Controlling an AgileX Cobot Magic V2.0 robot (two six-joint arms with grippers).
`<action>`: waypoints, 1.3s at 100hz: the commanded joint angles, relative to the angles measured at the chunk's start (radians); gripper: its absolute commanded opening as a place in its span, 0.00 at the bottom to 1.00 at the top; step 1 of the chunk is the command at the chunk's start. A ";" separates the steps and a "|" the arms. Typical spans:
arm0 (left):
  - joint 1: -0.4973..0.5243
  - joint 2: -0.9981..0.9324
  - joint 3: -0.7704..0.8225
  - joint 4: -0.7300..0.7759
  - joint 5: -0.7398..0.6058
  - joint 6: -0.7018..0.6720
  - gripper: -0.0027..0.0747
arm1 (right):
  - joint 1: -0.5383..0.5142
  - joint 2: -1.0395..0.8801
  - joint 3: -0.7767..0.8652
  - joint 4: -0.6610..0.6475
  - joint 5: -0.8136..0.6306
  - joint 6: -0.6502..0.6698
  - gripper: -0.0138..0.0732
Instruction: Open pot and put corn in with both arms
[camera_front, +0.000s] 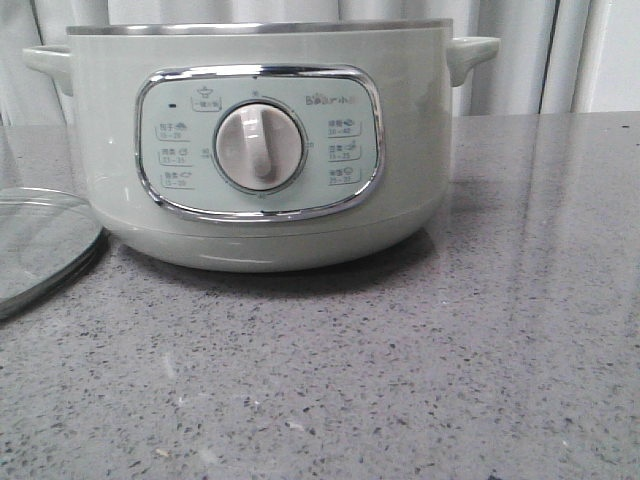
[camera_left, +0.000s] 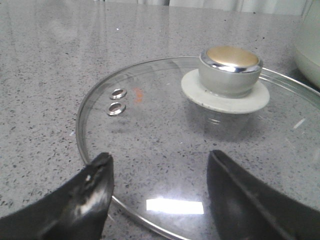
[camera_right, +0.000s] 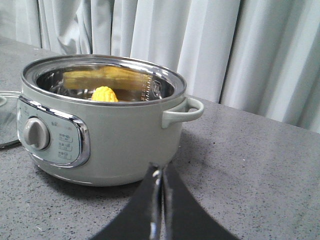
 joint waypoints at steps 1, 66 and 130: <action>0.001 -0.031 0.020 -0.004 -0.045 -0.006 0.01 | 0.000 0.008 -0.027 -0.012 -0.085 -0.006 0.08; 0.001 -0.031 0.020 -0.004 -0.045 -0.006 0.01 | -0.457 -0.058 0.273 -0.012 -0.574 0.209 0.08; 0.001 -0.031 0.020 -0.004 -0.045 -0.006 0.01 | -0.607 -0.210 0.344 -0.046 -0.009 0.190 0.08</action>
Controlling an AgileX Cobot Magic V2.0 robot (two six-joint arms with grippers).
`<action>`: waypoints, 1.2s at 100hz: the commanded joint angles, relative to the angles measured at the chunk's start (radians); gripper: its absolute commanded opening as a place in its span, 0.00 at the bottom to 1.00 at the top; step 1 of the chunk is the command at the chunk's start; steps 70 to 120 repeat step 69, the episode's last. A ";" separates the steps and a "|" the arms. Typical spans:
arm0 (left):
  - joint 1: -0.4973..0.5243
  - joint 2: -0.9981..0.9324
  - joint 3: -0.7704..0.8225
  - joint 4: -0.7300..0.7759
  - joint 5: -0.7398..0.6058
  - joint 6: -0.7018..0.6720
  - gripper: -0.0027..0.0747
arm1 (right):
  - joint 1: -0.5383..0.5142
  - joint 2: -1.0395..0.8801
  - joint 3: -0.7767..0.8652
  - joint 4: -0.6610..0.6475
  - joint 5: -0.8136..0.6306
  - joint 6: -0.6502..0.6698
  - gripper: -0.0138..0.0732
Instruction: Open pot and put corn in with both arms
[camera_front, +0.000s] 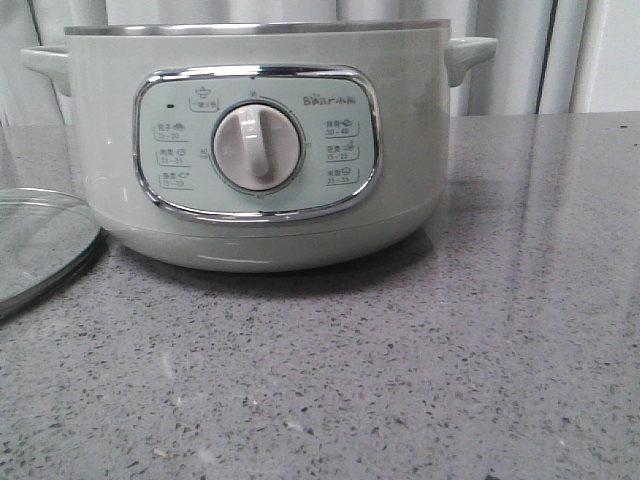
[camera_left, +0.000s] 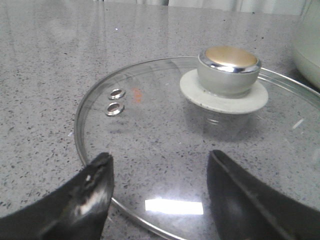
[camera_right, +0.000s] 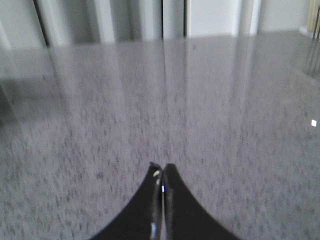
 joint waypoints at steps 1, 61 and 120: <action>0.001 -0.031 0.020 -0.004 -0.048 -0.006 0.01 | -0.008 -0.024 0.017 -0.015 0.009 -0.017 0.08; 0.001 -0.031 0.020 -0.004 -0.048 -0.006 0.01 | -0.008 -0.024 0.017 -0.015 0.084 -0.017 0.08; 0.001 -0.031 0.020 -0.004 -0.048 -0.006 0.01 | -0.008 -0.024 0.017 -0.015 0.084 -0.017 0.08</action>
